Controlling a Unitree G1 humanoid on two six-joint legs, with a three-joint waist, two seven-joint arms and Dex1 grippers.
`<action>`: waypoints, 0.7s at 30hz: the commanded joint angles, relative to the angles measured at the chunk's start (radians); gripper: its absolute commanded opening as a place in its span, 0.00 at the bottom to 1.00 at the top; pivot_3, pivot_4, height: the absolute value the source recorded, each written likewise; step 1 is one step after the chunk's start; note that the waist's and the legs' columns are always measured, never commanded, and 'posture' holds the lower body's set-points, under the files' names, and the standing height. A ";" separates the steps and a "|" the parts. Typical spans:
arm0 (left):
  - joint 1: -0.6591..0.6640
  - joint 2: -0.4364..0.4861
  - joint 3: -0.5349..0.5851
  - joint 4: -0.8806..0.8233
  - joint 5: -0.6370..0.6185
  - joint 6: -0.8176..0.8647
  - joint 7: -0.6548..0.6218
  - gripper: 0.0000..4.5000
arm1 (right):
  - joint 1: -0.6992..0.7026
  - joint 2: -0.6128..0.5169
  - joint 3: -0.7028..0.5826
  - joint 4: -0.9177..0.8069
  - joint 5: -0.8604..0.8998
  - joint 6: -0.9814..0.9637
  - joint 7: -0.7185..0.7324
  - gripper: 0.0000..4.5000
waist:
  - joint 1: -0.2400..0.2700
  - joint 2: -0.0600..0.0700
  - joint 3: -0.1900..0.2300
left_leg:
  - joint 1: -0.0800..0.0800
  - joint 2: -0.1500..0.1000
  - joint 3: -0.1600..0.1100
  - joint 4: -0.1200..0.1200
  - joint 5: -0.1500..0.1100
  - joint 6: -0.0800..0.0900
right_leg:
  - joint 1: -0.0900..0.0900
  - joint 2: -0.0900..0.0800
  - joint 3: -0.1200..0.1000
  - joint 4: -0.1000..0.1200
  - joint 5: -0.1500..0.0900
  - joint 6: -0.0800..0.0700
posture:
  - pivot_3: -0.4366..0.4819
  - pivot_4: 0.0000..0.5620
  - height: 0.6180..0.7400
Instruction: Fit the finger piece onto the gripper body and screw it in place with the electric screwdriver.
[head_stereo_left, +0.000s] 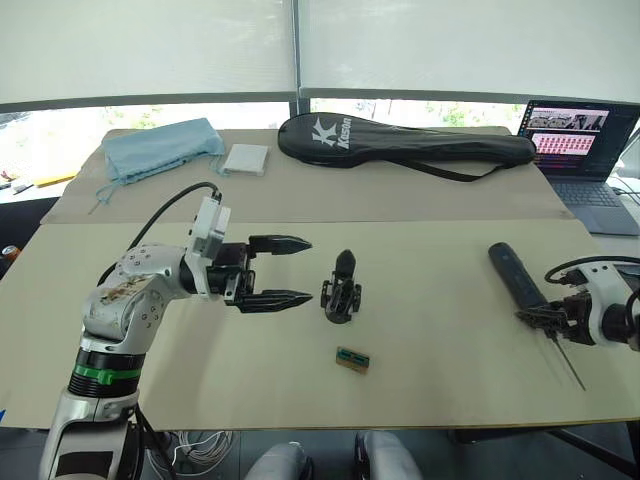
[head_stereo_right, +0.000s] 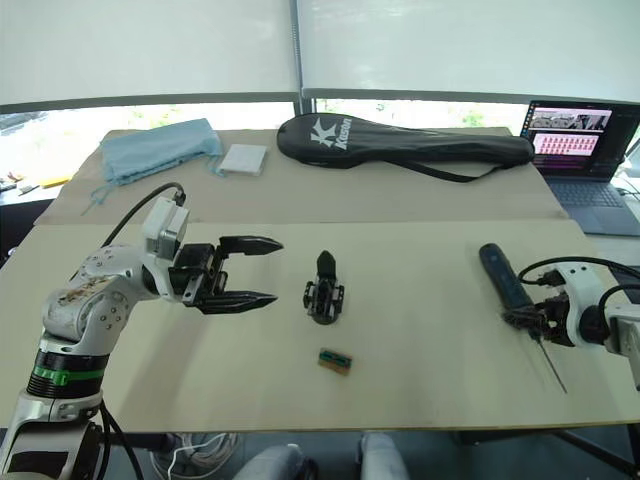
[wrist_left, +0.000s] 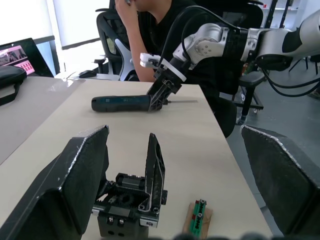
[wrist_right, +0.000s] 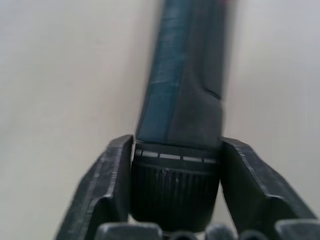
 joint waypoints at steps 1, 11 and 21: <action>0.006 0.014 0.007 -0.002 -0.002 -0.025 -0.020 1.00 | 0.005 -0.010 -0.056 0.004 -0.007 -0.060 0.035 0.43 | 0.001 0.000 0.000 | 0.000 0.000 0.000 0.000 0.000 0.000 | 0.000 0.000 0.000 0.000 0.000 0.000 | 0.48 0.27 1.00; 0.129 0.103 0.024 -0.032 0.004 -0.095 -0.140 1.00 | 0.292 -0.011 -0.359 -0.581 0.194 0.097 0.105 0.43 | -0.004 0.010 0.000 | -0.003 0.001 0.000 -0.001 0.000 0.000 | -0.003 0.001 0.001 0.001 0.000 0.000 | 0.48 0.27 1.00; 0.199 0.094 0.006 0.055 0.089 -0.270 -0.163 1.00 | 0.506 0.084 -0.266 -0.965 0.136 0.073 -0.018 0.43 | 0.021 0.007 0.001 | -0.001 0.000 0.000 0.000 -0.001 0.001 | 0.000 0.000 0.000 -0.001 0.001 0.002 | 0.48 0.27 1.00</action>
